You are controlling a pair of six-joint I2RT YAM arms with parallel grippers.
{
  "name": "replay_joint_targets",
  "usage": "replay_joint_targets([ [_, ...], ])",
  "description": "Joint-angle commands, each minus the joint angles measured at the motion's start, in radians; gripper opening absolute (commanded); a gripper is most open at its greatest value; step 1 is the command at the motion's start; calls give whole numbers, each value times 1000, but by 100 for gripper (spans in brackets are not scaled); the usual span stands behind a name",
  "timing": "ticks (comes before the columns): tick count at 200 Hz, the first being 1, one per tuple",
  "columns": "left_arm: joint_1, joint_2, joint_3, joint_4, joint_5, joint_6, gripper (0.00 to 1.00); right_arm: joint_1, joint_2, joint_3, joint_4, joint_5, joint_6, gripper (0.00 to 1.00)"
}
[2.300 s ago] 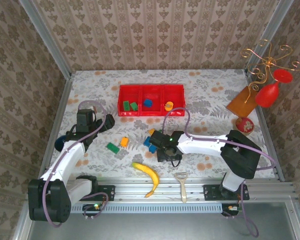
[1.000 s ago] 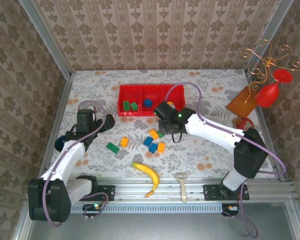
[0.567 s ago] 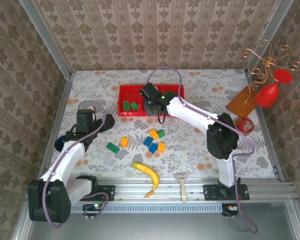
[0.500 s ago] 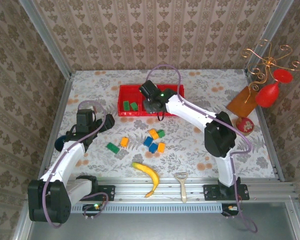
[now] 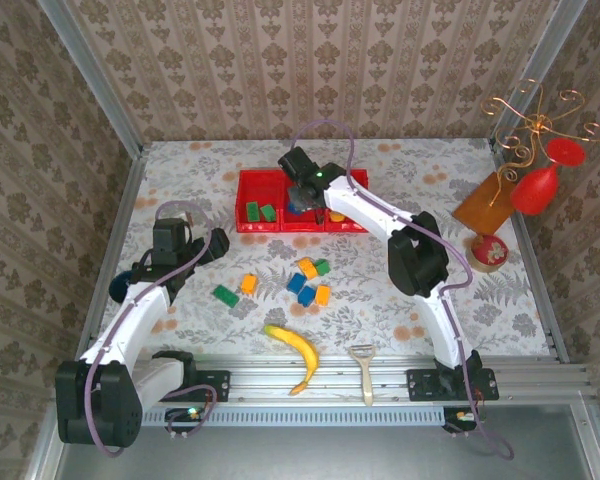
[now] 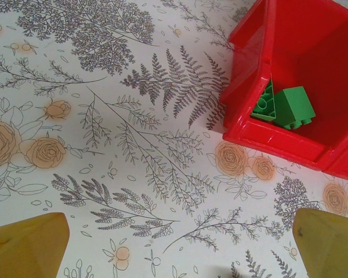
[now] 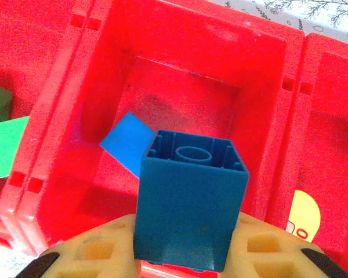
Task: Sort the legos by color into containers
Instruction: Place the lego in the container, then pick up the lego from the center of the table.
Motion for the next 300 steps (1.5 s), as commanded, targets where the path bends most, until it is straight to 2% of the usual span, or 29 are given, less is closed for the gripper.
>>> replay_joint_targets([
  [1,8,-9,-6,-11,10,-3,100,0,19,48,-40,40,-31,32],
  [44,8,-11,0,-16,10,-4,100,-3,20,67,-48,43,-30,45],
  [72,9,-17,-2,-20,11,-4,100,-1,5,65,-51,41,-32,49],
  [160,13,-45,-3,-48,-12,11,100,19,-121,-26,-53,-3,1,54],
  [240,22,-77,-23,-53,-8,2,100,64,-406,-359,28,-74,111,55],
  [300,25,-71,-31,-34,3,-6,100,99,-500,-508,-11,-88,170,55],
])
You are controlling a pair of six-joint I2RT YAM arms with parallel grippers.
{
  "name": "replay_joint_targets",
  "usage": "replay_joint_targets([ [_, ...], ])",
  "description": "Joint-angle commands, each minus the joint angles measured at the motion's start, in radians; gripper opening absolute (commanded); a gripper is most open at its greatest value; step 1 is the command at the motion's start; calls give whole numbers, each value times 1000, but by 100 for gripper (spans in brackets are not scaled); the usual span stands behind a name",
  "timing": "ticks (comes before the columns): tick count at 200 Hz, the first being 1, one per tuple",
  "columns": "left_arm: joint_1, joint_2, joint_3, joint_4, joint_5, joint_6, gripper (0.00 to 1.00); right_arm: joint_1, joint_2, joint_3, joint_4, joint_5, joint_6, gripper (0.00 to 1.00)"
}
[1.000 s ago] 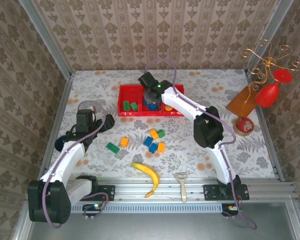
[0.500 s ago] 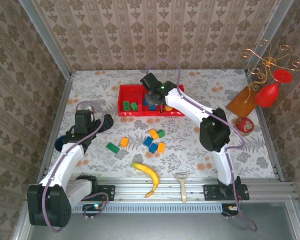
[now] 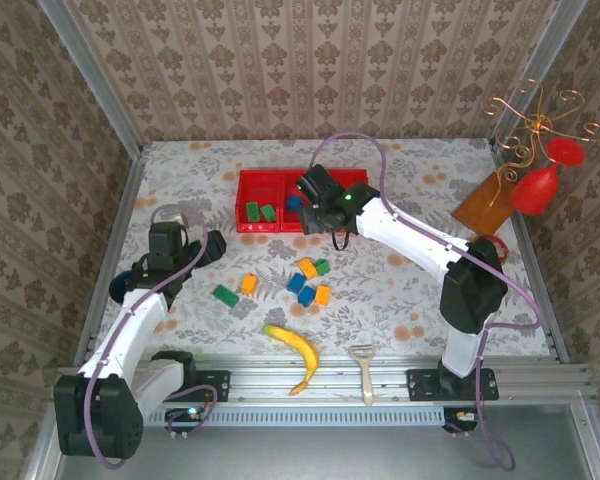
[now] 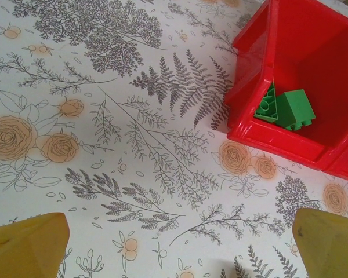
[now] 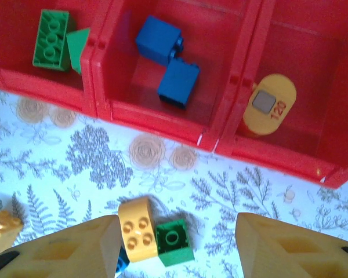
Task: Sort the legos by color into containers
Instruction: Pick up the lego from the center of the table.
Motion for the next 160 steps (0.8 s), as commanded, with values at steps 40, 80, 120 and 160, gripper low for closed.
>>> replay_joint_targets([
  [40,11,7,-19,13,16,-10,100,27,-51,-93,-56,-52,83,56],
  [80,12,25,-16,22,23,-11,100,27,-27,-119,-74,-93,95,55],
  [120,13,33,-19,30,29,-16,100,30,15,-117,-87,-119,95,56],
  [160,13,36,-16,30,29,-17,100,37,55,-99,-104,-132,88,58],
])
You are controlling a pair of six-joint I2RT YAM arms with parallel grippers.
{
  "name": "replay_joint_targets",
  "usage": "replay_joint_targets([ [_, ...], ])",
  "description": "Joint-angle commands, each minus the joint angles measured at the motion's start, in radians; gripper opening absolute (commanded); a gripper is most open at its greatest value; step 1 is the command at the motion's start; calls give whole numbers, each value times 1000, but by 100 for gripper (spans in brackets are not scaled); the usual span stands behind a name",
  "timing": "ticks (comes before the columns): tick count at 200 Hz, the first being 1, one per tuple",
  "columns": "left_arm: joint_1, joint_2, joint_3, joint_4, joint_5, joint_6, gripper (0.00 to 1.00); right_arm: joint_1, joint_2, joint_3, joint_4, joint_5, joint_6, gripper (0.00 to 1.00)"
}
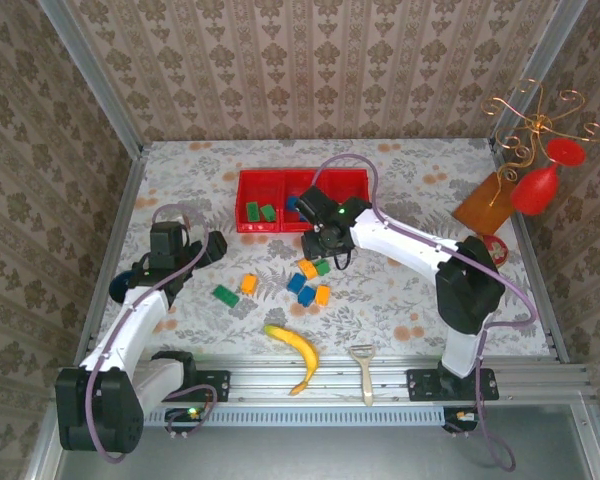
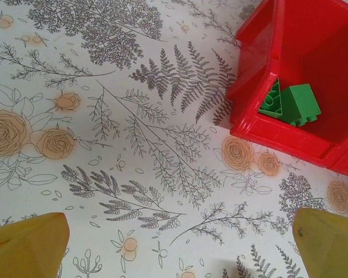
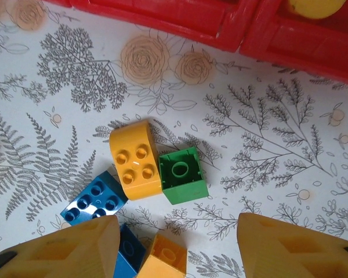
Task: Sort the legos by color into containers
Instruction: Pick up the lego from the center of the table.
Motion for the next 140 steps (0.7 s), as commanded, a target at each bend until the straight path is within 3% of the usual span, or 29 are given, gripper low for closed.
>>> replay_joint_targets([
  [1,7,5,-13,14,14,-17,100,10,36,9,-44,-24,13,58],
  [140,9,17,-19,19,7,-24,100,59,163,61,-93,-28,-10,59],
])
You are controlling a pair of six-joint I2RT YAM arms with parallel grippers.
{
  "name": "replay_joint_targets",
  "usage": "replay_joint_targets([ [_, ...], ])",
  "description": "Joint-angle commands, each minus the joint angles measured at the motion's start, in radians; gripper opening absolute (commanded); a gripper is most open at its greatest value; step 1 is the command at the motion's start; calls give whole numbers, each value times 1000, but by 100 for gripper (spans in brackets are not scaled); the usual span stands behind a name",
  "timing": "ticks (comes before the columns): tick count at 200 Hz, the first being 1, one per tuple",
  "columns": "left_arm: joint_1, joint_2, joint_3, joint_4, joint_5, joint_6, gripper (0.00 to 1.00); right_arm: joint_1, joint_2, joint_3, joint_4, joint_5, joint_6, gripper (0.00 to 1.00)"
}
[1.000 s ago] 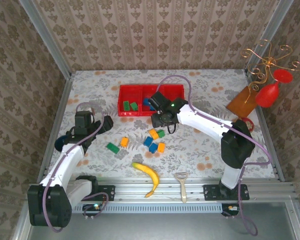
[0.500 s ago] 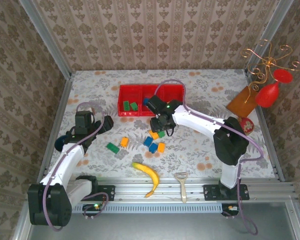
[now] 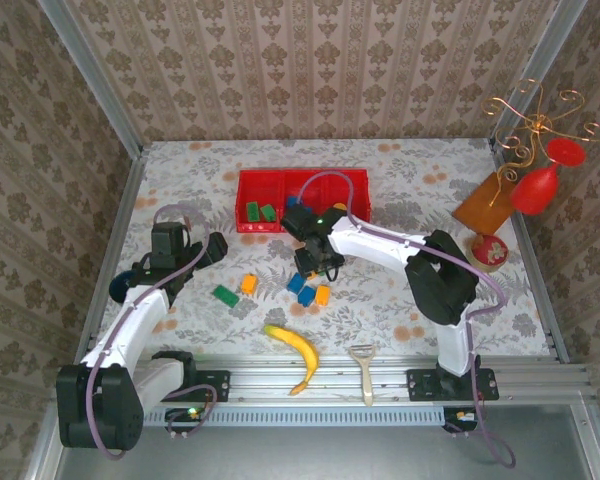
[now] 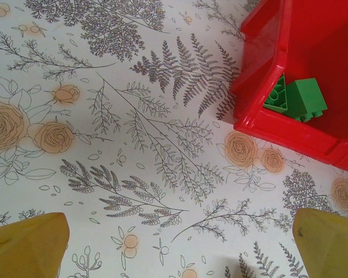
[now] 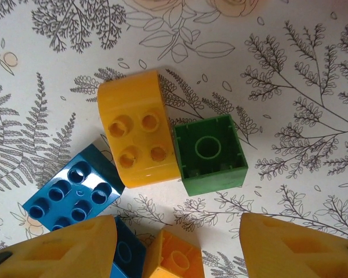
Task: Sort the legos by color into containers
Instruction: Pick up the lego from the center of the table.
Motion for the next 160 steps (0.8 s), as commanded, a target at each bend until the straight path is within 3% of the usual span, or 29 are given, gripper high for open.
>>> replay_joint_targets([
  [1,9,3,-14,18,3,-18,100,6,24,32,-42,-15,-6,59],
  [160,14,17,-10,29,18,-30,100,12,86,127,-45,-26,-39,53],
])
